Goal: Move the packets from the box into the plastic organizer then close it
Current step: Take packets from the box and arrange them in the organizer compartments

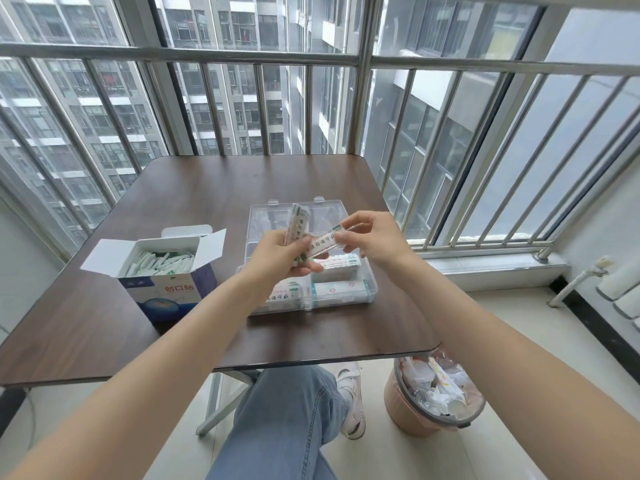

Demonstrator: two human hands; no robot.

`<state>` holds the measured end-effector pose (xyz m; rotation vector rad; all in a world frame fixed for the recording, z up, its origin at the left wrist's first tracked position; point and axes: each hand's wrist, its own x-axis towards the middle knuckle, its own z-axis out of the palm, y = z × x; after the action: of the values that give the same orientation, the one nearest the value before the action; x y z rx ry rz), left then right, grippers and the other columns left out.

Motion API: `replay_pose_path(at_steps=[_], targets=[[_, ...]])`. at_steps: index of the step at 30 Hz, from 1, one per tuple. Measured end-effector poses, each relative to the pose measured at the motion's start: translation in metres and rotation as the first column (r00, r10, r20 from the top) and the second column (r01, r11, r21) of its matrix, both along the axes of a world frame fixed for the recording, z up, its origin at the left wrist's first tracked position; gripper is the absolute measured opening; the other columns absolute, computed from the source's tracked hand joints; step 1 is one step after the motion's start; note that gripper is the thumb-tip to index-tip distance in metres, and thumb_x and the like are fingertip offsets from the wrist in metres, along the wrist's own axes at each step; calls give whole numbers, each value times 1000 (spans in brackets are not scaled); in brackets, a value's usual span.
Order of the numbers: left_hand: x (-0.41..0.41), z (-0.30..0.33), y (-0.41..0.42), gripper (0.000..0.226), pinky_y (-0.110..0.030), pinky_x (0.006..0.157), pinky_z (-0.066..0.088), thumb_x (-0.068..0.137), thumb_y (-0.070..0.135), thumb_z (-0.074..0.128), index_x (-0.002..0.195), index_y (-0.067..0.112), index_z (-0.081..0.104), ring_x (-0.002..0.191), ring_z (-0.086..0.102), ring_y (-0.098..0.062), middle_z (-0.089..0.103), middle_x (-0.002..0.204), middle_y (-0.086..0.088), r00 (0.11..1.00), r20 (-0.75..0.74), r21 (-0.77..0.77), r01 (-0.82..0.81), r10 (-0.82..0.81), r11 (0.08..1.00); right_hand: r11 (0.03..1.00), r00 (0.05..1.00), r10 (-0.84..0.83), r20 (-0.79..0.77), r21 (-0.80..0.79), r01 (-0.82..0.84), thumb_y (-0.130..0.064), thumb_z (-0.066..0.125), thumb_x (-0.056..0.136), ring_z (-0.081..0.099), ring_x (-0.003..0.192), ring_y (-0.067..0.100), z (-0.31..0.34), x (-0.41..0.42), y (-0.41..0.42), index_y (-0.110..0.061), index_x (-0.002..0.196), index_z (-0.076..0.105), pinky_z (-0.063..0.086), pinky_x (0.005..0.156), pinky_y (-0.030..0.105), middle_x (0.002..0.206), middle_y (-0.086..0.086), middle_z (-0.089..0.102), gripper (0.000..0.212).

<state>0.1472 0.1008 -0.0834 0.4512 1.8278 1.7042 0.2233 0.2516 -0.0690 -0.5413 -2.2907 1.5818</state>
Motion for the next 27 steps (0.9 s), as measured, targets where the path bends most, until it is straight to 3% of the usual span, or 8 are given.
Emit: replay_pose_path(at_steps=[3,5,7,12,15,21,27], targets=[[-4,-5,2,18,-14,50,51,100,12,41,101,5,58,47,63,-4,63,87,-2,949,-234,-60,-228,209,972,995,996,-84,33,52,82,-6,71,79,59,55,12,-10,-2,5,-18,78,64,45,58,15,66,2,63,14],[-6,-8,3,20,-16,48,47,100,11,40,98,6,59,44,59,0,63,89,0,896,-361,-65,-301,259,951,992,992,-108,71,75,102,-6,71,79,59,54,11,-20,-3,7,-19,76,65,48,65,21,66,2,64,15],[-7,-9,3,22,-22,50,43,100,11,39,95,9,60,42,54,-1,64,86,0,872,-417,-83,-318,257,944,985,986,-131,108,126,117,-7,71,79,58,51,8,-26,-2,7,-17,76,64,45,60,13,67,3,65,13],[-6,-9,4,24,-25,53,32,100,11,38,92,11,61,53,40,-13,53,68,1,911,-356,-117,-267,210,957,954,977,-168,135,270,127,-11,70,76,66,76,20,-30,-1,4,-16,79,66,51,72,25,77,6,68,7],[-3,-7,5,26,-27,52,28,99,12,37,85,15,59,55,34,-13,40,64,1,933,-318,-128,-221,171,967,925,976,-150,156,372,83,-13,67,77,57,74,17,-30,-1,2,-18,82,66,38,56,17,76,3,63,7],[3,1,7,22,-24,51,27,98,28,44,93,10,55,54,30,-11,35,64,2,974,-180,-118,-161,139,980,898,973,-169,158,432,86,-16,67,79,55,77,17,-31,0,3,-18,84,65,38,65,26,75,-1,58,6],[-2,-5,6,11,-19,54,32,90,16,60,92,8,68,64,45,-12,50,69,2,873,-486,-336,-147,-37,930,916,976,-168,142,389,101,-18,69,82,54,80,16,-30,1,5,-12,92,69,30,63,22,79,1,60,12]])
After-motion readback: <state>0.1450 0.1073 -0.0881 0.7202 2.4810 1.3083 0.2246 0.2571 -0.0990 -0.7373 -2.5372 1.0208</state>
